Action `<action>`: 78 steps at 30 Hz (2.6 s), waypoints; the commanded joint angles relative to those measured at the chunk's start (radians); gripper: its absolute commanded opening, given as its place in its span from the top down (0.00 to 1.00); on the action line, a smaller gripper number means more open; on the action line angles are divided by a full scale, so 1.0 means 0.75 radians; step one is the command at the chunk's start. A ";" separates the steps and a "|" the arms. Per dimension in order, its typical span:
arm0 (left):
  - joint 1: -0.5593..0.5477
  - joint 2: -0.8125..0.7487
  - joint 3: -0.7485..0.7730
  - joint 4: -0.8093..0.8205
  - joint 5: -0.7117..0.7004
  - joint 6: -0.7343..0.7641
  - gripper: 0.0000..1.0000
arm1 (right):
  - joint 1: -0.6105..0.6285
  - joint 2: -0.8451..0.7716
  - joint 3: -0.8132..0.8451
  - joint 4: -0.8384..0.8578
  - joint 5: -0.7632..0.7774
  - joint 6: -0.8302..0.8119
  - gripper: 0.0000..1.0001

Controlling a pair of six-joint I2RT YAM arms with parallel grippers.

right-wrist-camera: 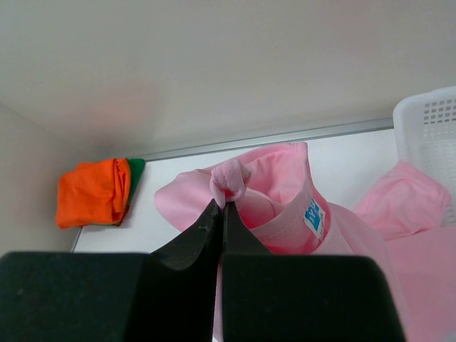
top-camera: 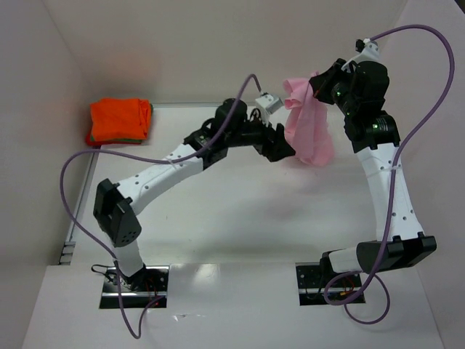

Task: Fold and stack the t-shirts
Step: Move the tshirt to the center of the board

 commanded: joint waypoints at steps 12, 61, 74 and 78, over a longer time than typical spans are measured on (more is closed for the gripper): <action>-0.079 0.283 0.062 0.213 -0.093 0.008 0.12 | 0.012 0.007 -0.013 0.095 -0.046 -0.036 1.00; 0.487 -0.430 0.498 -0.276 -0.919 0.405 1.00 | 0.012 0.025 -0.076 0.436 -0.146 0.140 1.00; 0.487 -0.514 0.482 -0.268 -1.009 0.446 1.00 | 0.041 -0.205 -0.248 0.381 -0.427 0.168 1.00; 0.487 -0.551 0.517 -0.315 -1.009 0.434 1.00 | 0.104 -0.296 -0.197 0.406 -0.485 0.244 1.00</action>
